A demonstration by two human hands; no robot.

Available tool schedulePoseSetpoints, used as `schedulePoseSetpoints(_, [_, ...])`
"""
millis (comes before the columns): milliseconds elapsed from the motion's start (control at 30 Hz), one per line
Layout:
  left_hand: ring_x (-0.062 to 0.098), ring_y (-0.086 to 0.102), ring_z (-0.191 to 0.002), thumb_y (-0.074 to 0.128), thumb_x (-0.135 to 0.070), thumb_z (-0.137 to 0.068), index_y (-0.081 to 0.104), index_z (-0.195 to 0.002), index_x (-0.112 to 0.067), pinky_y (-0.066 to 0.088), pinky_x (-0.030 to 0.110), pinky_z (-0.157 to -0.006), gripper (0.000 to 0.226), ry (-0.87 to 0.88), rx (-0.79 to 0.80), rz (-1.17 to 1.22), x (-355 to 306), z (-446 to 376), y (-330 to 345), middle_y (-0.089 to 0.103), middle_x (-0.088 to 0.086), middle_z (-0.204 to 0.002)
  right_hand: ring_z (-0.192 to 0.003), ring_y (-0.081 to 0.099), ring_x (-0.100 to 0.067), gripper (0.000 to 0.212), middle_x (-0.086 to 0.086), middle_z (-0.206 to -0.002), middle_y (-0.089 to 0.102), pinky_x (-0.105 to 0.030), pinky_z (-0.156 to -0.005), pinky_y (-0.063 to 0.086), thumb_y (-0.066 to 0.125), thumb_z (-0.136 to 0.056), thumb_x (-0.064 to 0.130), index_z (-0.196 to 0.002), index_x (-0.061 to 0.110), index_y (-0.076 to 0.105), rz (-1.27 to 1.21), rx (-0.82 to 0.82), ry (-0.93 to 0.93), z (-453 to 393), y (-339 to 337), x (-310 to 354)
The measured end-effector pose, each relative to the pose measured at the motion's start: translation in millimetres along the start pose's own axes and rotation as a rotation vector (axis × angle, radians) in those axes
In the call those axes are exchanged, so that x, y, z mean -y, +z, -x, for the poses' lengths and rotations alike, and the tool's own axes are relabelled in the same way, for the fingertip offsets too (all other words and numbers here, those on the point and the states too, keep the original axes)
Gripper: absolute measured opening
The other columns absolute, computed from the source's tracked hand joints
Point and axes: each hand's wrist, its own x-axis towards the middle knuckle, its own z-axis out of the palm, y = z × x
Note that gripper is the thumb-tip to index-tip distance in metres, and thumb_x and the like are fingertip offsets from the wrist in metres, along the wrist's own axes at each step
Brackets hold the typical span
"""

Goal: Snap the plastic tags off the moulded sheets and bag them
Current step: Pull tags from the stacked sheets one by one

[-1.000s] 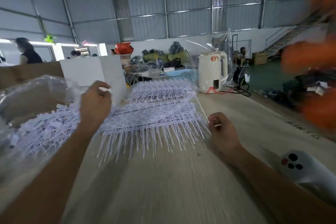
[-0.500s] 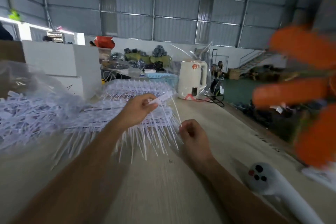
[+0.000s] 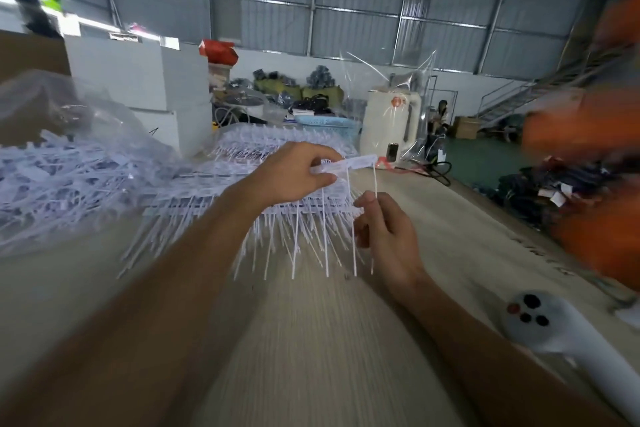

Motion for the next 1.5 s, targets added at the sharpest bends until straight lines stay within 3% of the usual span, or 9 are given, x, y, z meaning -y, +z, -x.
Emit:
schedulePoseSetpoints(200, [0.023,0.066,-0.096,0.077,-0.035,-0.087,0.07,-0.12,-0.039,0.055,0.047,-0.09,0.034,-0.026,0.124,-0.001,-6,4,-5,0.069,0.005,-0.113,-0.059,0.058,-0.013,0.019,-0.002,-0.071,0.068,-0.028,-0.057,0.051,0.059,-0.099,0.046,-0.096,0.029,0.066,-0.186,-0.053,0.117,-4,0,6])
schedulePoseSetpoints(433, [0.013,0.064,-0.091,0.078,-0.031,-0.086,0.072,-0.119,-0.033,0.051,0.032,-0.081,0.033,0.02,0.185,0.008,-25,3,-8,0.071,0.0,-0.109,-0.062,0.058,-0.019,0.023,-0.013,-0.079,0.067,-0.028,-0.057,0.048,0.054,-0.103,0.033,-0.109,0.014,0.065,-0.243,0.054,0.205,0,0,14])
schedulePoseSetpoints(600, [0.021,0.066,-0.091,0.074,-0.046,-0.087,0.072,-0.111,-0.033,0.054,0.047,-0.088,0.028,0.014,0.274,-0.02,-33,6,-9,0.072,0.001,-0.101,-0.059,0.057,-0.018,0.026,-0.017,-0.078,0.067,-0.024,-0.052,0.048,0.059,-0.101,0.033,-0.11,0.01,0.066,-0.221,0.11,0.19,4,1,19])
schedulePoseSetpoints(700, [0.02,0.066,-0.089,0.07,-0.04,-0.091,0.072,-0.105,-0.027,0.054,0.045,-0.088,0.02,0.019,0.255,-0.013,-32,6,-9,0.071,0.002,-0.097,-0.062,0.058,-0.02,0.022,-0.017,-0.079,0.068,-0.027,-0.056,0.049,0.061,-0.1,0.026,-0.107,0.006,0.067,-0.304,0.155,0.243,3,0,22])
schedulePoseSetpoints(867, [0.015,0.065,-0.087,0.07,-0.032,-0.093,0.072,-0.096,-0.018,0.053,0.036,-0.084,0.015,0.028,0.172,0.016,-27,4,-12,0.069,-0.002,-0.101,-0.073,0.069,-0.024,0.062,-0.018,-0.095,0.072,-0.033,-0.066,0.058,0.033,-0.103,0.058,-0.117,0.009,0.068,-0.67,0.127,0.429,-6,-16,28])
schedulePoseSetpoints(1000, [0.012,0.067,-0.086,0.067,-0.035,-0.095,0.073,-0.099,-0.023,0.054,0.036,-0.085,0.014,0.021,0.178,0.03,-29,4,-13,0.072,-0.003,-0.094,-0.079,0.074,-0.022,0.035,-0.018,-0.11,0.074,-0.032,-0.07,0.063,0.044,-0.107,0.026,-0.13,0.007,0.062,-0.862,0.208,0.512,-8,-22,30])
schedulePoseSetpoints(1133, [0.014,0.066,-0.095,0.072,-0.028,-0.093,0.076,-0.104,-0.021,0.053,0.04,-0.092,0.015,0.049,0.22,0.022,-37,5,-18,0.073,-0.001,-0.101,-0.085,0.072,-0.022,0.029,-0.014,-0.113,0.073,-0.033,-0.073,0.059,0.066,-0.097,0.02,-0.126,0.019,0.067,-0.707,0.26,0.447,-2,-6,25])
schedulePoseSetpoints(1333, [0.018,0.063,-0.103,0.066,-0.026,-0.096,0.065,-0.124,-0.031,0.049,0.038,-0.099,0.029,0.032,0.333,-0.016,-49,6,-32,0.063,0.001,-0.121,-0.069,0.067,-0.017,0.022,-0.011,-0.092,0.073,-0.027,-0.064,0.056,0.075,-0.091,0.025,-0.111,0.017,0.074,-0.689,0.091,0.35,-6,21,28])
schedulePoseSetpoints(1500, [0.019,0.063,-0.103,0.06,-0.019,-0.096,0.067,-0.103,-0.03,0.05,0.044,-0.097,0.015,0.1,0.373,-0.096,-62,4,-40,0.069,-0.004,-0.107,-0.06,0.06,-0.01,0.013,-0.007,-0.085,0.07,-0.022,-0.056,0.053,0.068,-0.096,0.023,-0.096,0.018,0.08,-0.692,0.059,0.356,-6,27,39])
